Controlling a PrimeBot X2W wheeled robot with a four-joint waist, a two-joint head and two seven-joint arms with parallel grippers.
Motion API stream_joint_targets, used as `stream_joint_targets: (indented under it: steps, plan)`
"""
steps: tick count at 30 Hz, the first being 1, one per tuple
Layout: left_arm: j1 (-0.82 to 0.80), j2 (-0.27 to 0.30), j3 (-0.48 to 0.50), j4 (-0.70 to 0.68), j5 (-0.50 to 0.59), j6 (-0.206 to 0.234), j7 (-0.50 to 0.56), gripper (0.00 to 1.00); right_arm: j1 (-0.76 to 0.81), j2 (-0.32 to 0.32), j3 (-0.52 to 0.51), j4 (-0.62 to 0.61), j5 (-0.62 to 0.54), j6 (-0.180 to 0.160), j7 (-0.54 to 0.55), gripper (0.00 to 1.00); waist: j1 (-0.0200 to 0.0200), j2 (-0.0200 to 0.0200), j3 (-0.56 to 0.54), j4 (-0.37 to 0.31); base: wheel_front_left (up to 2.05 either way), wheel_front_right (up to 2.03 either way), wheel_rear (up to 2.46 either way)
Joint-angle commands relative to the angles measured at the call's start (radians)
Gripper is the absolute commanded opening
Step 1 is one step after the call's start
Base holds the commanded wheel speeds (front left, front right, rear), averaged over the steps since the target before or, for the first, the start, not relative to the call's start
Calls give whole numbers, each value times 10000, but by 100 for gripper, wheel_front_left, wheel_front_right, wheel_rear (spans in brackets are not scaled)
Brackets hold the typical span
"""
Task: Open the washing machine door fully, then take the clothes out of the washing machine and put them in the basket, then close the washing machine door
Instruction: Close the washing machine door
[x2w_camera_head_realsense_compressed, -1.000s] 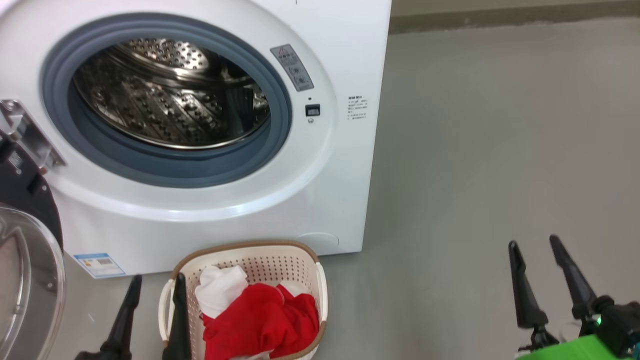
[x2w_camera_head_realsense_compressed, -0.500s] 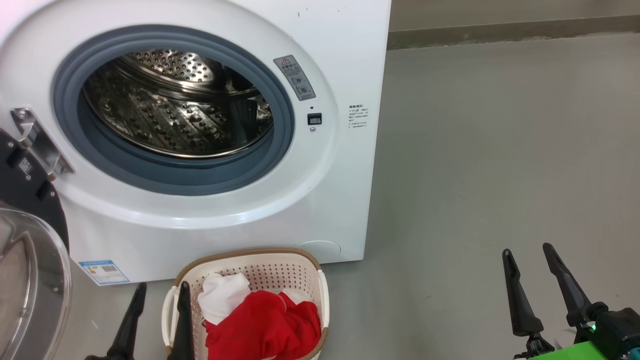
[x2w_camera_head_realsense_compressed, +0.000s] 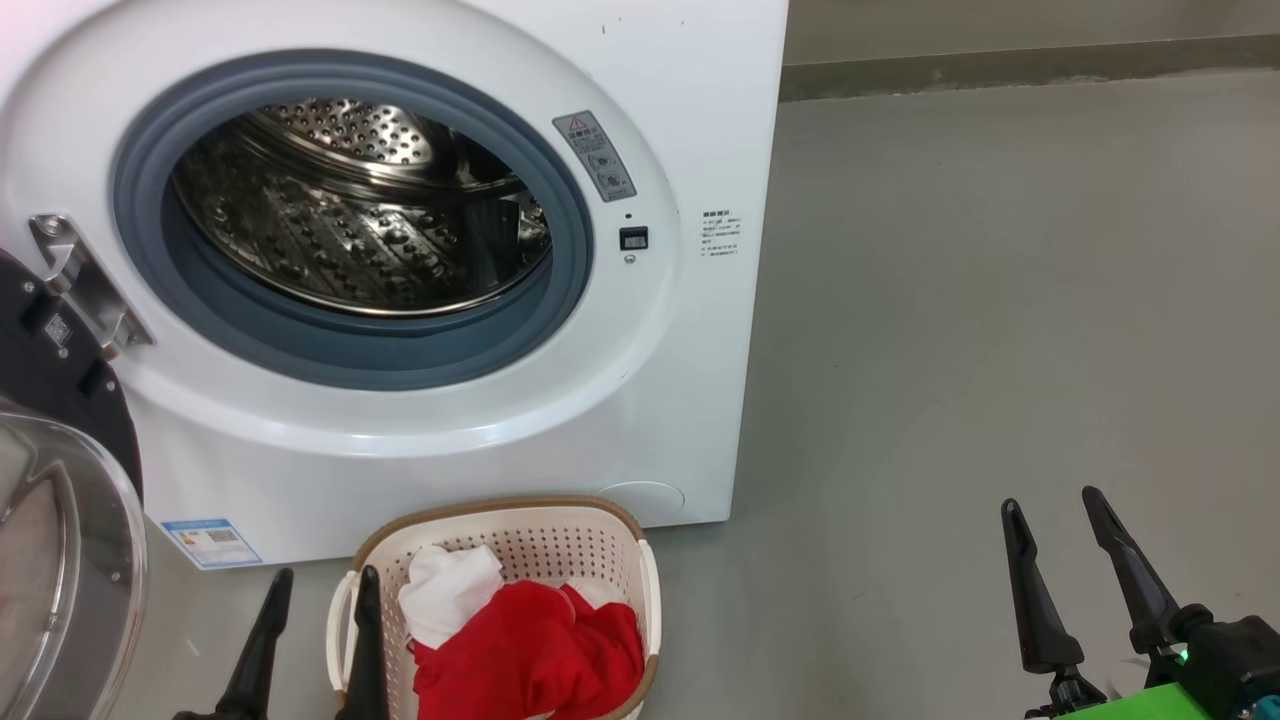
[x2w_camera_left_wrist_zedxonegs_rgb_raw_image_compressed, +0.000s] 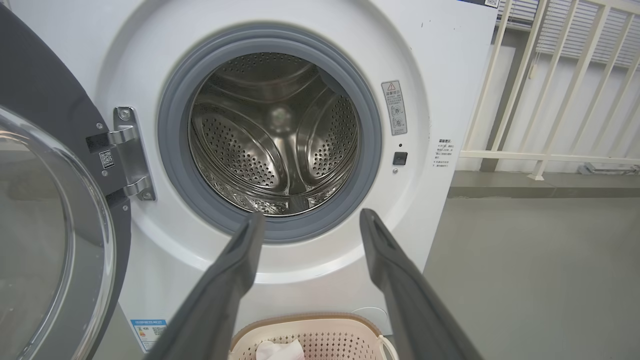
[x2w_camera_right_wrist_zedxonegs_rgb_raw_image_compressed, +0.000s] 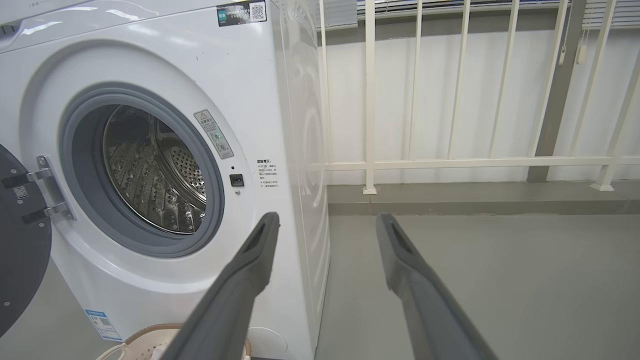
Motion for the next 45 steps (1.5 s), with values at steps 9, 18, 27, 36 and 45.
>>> stream_joint_targets:
  steps: [9,18,27,36,45]
  plan:
    - [-212,74,359,-311,-19,62,-51,100,-252,-141,160,-226,58,60,-65,100,0,0,8,-8,-106,93,13]
    - [-226,74,266,-426,4,-29,-51,100,-268,-141,190,-236,74,60,-65,100,0,0,-30,-4,-183,168,14]
    - [-253,74,122,-364,153,99,-51,100,-295,-141,180,-217,101,60,-65,100,0,0,-40,22,-70,70,0]
    - [-273,74,117,-472,231,162,-51,100,-278,-141,206,-225,132,60,-65,100,0,0,-62,81,0,0,0]
    - [-259,74,162,-623,383,242,-51,100,-264,-141,241,-221,172,60,-65,100,0,0,-100,369,0,0,0]
